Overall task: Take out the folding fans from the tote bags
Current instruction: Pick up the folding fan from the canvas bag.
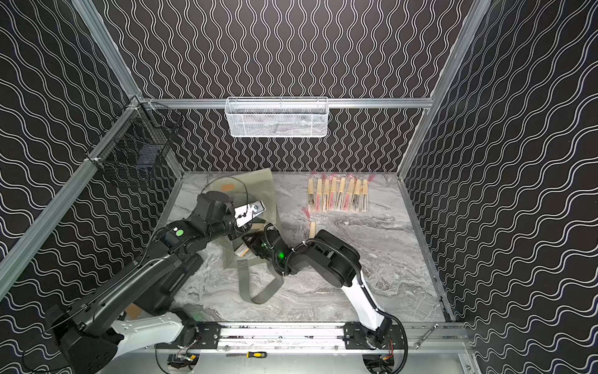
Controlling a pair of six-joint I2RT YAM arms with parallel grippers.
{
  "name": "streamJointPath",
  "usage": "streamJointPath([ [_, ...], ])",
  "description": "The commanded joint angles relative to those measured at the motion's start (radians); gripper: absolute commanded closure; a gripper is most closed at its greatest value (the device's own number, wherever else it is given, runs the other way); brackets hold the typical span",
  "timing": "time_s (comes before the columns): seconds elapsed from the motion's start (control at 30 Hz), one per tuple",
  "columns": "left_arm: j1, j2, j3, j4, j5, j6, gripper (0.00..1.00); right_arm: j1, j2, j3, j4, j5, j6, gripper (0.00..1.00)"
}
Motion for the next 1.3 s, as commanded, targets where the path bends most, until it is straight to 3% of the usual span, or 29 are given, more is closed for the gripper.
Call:
streamJointPath([
  [0.0,0.001,0.003,0.006,0.038,0.002,0.005,1.0,0.001,0.009,-0.017,0.006,-0.01,0.035,0.75],
  [0.33,0.001,0.003,0.005,0.039,0.003,0.009,1.0,0.009,-0.046,-0.031,-0.01,-0.038,0.032,0.86],
  [0.67,0.003,0.003,0.005,0.04,0.0,0.009,1.0,0.023,-0.125,-0.081,-0.016,-0.147,-0.014,0.88],
  [1.27,0.002,0.01,0.006,0.035,0.003,0.01,1.0,0.124,-0.319,-0.242,-0.238,-0.311,-0.315,0.91],
])
